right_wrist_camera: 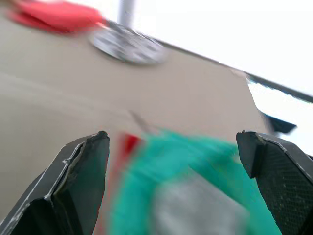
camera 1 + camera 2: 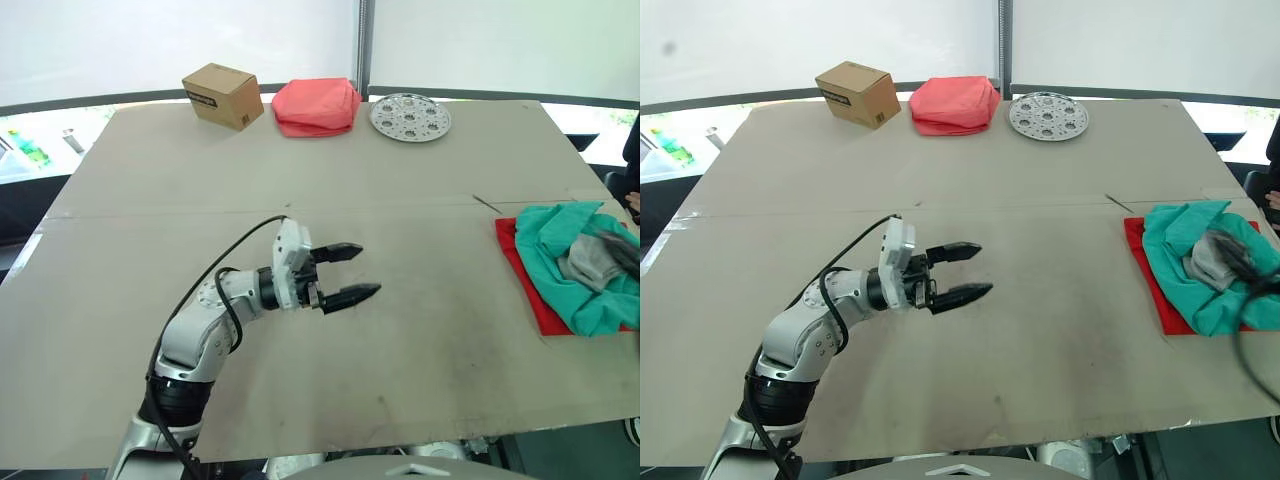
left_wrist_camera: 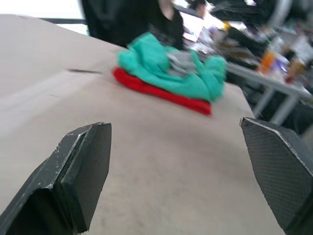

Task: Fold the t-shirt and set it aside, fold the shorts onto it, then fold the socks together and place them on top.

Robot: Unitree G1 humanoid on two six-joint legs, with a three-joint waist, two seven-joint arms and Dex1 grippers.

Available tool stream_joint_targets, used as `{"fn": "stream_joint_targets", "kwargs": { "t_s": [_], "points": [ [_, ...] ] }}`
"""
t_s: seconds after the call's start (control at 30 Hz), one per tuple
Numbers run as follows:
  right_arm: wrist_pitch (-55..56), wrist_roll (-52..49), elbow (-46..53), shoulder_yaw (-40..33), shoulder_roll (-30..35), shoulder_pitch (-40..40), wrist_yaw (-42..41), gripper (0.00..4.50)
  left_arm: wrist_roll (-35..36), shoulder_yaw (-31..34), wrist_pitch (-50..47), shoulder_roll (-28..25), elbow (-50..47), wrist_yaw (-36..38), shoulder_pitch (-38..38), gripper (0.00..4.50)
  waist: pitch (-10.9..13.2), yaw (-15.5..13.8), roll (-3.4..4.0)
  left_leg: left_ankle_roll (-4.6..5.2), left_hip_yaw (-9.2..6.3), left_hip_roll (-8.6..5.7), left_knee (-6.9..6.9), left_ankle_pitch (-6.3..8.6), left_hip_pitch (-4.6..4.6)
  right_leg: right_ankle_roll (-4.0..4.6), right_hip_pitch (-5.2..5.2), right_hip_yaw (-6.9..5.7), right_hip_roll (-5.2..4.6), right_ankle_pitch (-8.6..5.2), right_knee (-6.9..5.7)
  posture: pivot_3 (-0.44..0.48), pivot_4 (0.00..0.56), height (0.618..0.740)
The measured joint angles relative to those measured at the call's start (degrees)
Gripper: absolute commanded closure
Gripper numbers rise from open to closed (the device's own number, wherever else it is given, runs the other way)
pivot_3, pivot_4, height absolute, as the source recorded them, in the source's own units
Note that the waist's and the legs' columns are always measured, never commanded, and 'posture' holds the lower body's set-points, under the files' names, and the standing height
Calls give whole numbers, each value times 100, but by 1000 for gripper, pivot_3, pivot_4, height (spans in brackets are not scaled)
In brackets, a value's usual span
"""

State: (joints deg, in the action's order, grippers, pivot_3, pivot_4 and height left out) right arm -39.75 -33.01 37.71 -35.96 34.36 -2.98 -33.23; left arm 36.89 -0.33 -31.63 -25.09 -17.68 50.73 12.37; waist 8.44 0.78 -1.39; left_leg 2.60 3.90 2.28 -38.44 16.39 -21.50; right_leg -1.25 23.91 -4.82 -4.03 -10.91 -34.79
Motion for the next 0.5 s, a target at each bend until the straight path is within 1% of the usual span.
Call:
{"fn": "stream_joint_targets", "kwargs": {
  "t_s": [0.03, 0.07, 0.13, 0.17, 0.2, 0.23, 0.27, 0.3, 0.33, 0.37, 0.4, 0.43, 0.5],
  "points": [
    [56, 50, 63, 609, -332, 224, 199, 106, 156, 183, -162, 72, -99, -292, -51, 0, 3, -9, 6, 0, -1, -3, -4, 0, -5, 0, 6, 3, 0, 0, -4, 0, 150, 740],
    [122, 129, 77, 945, -416, 270, 264, 106, 217, 252, -240, 86, -160, -443, -71, 0, 7, -20, 12, 0, -3, -12, -4, -1, -11, 0, 13, 11, -1, 1, -9, 0, 150, 740],
    [534, 554, 30, 1971, -554, 371, 262, 106, 283, 547, -370, -40, -396, -771, -333, 0, 5, -63, 14, -2, -4, -17, 3, -1, -16, 1, 17, 17, 5, 1, -13, 0, 150, 740],
    [683, 648, 22, 2290, -565, 337, 186, 106, 295, 650, -418, -127, -459, -842, -439, 0, 5, -88, 15, -4, -5, -16, 8, -2, -21, 0, 21, 17, 8, 3, -8, 0, 150, 740],
    [890, 751, -12, 2612, -552, 236, 26, 106, 304, 772, -444, -289, -558, -871, -604, 0, 4, -123, 16, -27, -4, -17, 10, -15, -24, -1, 24, 15, 9, 7, -7, 0, 150, 740],
    [1028, 787, -33, 2711, -527, 90, -107, 106, 314, 881, -459, -426, -662, -865, -761, 0, 4, -160, 16, -29, -4, -18, 11, -15, -26, 10, 23, 15, 9, 12, -4, 0, 150, 740],
    [1190, 780, -61, 2692, -422, -156, -303, 106, 334, 1030, -463, -630, -820, -825, -1020, 0, 4, -181, 16, -26, -4, -21, 12, -11, -30, 6, 23, 13, 4, 9, 0, 0, 150, 740],
    [1340, 733, -59, 2504, -203, -515, -552, 106, 386, 1228, -487, -899, -980, -725, -1374, 0, 3, -198, 17, -23, -1, -23, 12, 0, -33, 3, 23, 13, 0, 7, 7, 0, 150, 740],
    [1383, 706, -65, 2343, -103, -744, -685, 106, 396, 1370, -512, -1013, -1030, -683, -1548, 0, 3, -210, 17, -19, 2, -24, 8, 12, -30, -1, 17, 12, -3, 5, 13, 0, 150, 740],
    [1486, 633, -62, 2080, 32, -1098, -926, 106, 442, 1555, -521, -1176, -1114, -575, -1825, 0, 3, -214, 17, -13, 9, -24, 2, 20, -32, 7, 17, 10, -4, -4, 17, 0, 150, 740],
    [1654, 573, -50, 1659, 253, -1633, -1271, 106, 482, 1818, -513, -1428, -1210, -382, -2278, 0, 3, -214, 18, -8, 17, -23, 0, 25, -24, -4, 10, 9, -6, -24, 26, 0, 150, 740],
    [1675, 573, -58, 1532, 294, -1775, -1357, 106, 482, 1902, -513, -1478, -1215, -329, -2397, 0, 2, -210, 18, -1, 19, -23, 0, 29, -19, -10, 7, 10, -6, -27, 27, 0, 150, 740],
    [1891, 490, -61, 1059, 422, -2296, -1773, 106, 474, 2229, -415, -1640, -1247, -69, -2914, 0, 5, -197, 23, 21, 21, -20, -3, 45, -18, -12, 10, 10, -11, -28, 25, 0, 150, 740]
  ]
}}
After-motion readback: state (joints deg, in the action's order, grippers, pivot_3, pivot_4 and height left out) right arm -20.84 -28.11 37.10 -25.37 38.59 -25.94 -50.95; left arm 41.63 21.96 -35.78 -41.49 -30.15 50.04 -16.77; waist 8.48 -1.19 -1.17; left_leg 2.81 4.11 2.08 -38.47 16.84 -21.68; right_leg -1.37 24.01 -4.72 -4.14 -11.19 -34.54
